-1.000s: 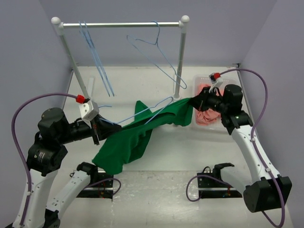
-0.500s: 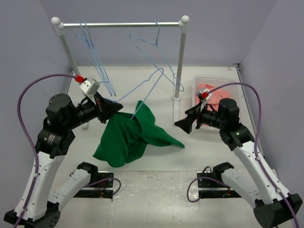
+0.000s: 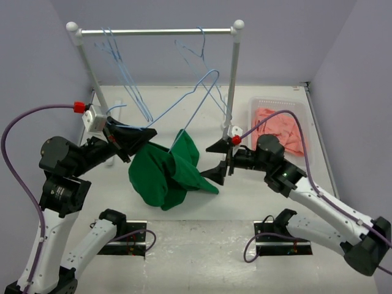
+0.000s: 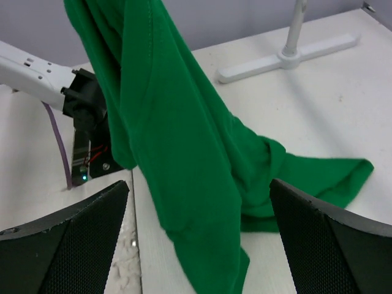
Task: Remove the t-shirt from the hanger
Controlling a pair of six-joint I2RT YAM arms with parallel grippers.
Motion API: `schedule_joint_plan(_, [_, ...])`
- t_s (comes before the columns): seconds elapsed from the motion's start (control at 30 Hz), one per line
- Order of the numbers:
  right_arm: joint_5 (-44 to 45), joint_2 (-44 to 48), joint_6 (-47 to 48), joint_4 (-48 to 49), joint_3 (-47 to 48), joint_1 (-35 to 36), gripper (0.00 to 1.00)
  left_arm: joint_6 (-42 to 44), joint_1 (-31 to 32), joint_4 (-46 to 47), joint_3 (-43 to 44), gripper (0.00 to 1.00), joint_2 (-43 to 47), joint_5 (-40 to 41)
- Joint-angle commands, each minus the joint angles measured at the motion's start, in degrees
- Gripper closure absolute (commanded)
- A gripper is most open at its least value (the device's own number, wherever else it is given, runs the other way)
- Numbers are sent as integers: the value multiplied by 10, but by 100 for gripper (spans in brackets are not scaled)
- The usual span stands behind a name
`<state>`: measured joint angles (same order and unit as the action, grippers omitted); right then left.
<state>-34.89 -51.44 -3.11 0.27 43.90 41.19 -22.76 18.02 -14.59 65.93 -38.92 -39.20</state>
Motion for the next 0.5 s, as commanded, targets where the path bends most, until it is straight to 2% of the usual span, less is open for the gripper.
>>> schedule_joint_plan(0.0, [34,-94,7,197,19,46,1,-33,-1,83,-12,100,3,-19])
schedule_joint_plan(0.1, [10,-160,-3,253,65,84,2,-46,-1,97,-17,100,5,-16])
schedule_joint_plan(0.13, [4,-200,-6,263,79,93,7,-48,-1,99,-18,100,6,-13])
schedule_joint_plan(0.17, [-13,-216,-7,276,83,115,25,-49,-1,102,-18,100,7,-10])
schedule_joint_plan(0.23, [-31,-254,-8,286,87,135,48,-52,-2,111,-18,100,8,7])
schedule_joint_plan(0.3, [-50,-276,-4,281,82,164,87,-51,-1,116,-16,100,9,25])
schedule_joint_plan(0.33, [-41,-291,-4,278,77,172,100,-51,-1,120,-17,100,9,28])
schedule_joint_plan(0.47, [-16,-314,-24,253,46,183,100,-50,-1,129,-10,100,3,61])
